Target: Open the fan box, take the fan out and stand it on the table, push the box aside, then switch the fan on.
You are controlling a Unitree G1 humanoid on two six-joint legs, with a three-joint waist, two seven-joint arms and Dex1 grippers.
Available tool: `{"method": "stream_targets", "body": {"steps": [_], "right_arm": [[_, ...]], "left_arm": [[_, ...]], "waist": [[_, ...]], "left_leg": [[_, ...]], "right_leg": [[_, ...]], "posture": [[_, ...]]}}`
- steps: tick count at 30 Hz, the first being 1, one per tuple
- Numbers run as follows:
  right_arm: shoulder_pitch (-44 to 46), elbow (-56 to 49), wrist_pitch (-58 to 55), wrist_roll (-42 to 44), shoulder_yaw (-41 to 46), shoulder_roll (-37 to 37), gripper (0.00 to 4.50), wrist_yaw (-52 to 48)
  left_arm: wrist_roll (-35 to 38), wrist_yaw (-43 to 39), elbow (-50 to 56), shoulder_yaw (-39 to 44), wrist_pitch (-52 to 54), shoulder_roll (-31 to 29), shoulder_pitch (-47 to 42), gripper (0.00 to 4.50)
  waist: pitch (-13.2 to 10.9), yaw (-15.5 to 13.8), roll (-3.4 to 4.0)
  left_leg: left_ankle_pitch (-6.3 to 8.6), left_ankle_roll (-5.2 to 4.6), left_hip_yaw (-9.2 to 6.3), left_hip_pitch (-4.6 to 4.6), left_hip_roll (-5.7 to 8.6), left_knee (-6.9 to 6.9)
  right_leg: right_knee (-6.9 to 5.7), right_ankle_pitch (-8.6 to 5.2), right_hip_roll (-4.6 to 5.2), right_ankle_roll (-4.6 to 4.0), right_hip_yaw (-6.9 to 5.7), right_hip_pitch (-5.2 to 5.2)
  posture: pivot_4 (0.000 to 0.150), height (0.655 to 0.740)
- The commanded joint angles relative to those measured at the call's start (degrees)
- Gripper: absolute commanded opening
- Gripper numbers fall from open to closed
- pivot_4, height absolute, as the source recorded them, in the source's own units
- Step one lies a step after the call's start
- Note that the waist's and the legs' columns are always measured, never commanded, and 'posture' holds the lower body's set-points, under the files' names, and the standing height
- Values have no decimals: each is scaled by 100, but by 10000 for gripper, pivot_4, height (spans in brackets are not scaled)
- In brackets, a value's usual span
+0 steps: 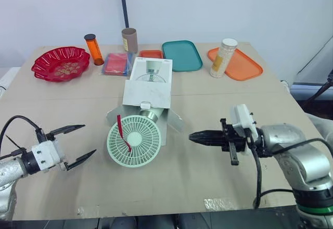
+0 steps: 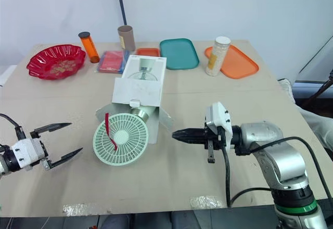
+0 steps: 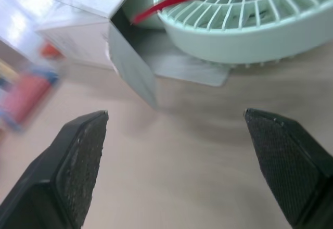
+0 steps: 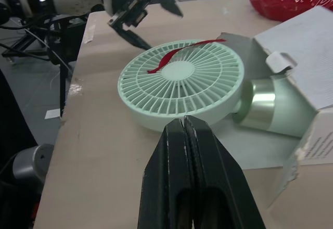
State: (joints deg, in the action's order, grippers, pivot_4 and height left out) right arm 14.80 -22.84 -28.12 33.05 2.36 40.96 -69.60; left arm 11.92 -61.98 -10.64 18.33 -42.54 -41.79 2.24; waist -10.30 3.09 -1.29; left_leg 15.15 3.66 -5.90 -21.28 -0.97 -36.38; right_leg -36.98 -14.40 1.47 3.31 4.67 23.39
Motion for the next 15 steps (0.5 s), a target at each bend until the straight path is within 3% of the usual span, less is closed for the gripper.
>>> {"method": "stream_targets", "body": {"steps": [1, 6, 15], "right_arm": [[25, -103, 225, 7, -8, -45, 0, 88], [-23, -35, 371, -100, -89, -19, 0, 198], [-223, -280, 377, -117, -114, 68, 0, 421]], "left_arm": [[-488, 188, -546, -180, -1740, -42, -294, 44392], [-1156, 762, -1514, -422, -3130, -68, -967, 44392], [-2233, 1805, -2289, -874, -3995, 47, -1618, 44392]], "waist": [[0, -8, 0], [0, -46, -1], [1, -43, -2]], "left_leg": [[0, 0, 2, 0, 0, 0], [0, 0, -3, -2, 2, 0], [0, 0, -5, -1, 3, -3]], "right_leg": [[0, 6, 1, -9, 2, 0], [0, 20, 1, -29, 0, -1], [-4, 25, 1, -24, -1, -4]], "posture": [[1500, 7400], [1500, 7400], [1500, 7400]]}}
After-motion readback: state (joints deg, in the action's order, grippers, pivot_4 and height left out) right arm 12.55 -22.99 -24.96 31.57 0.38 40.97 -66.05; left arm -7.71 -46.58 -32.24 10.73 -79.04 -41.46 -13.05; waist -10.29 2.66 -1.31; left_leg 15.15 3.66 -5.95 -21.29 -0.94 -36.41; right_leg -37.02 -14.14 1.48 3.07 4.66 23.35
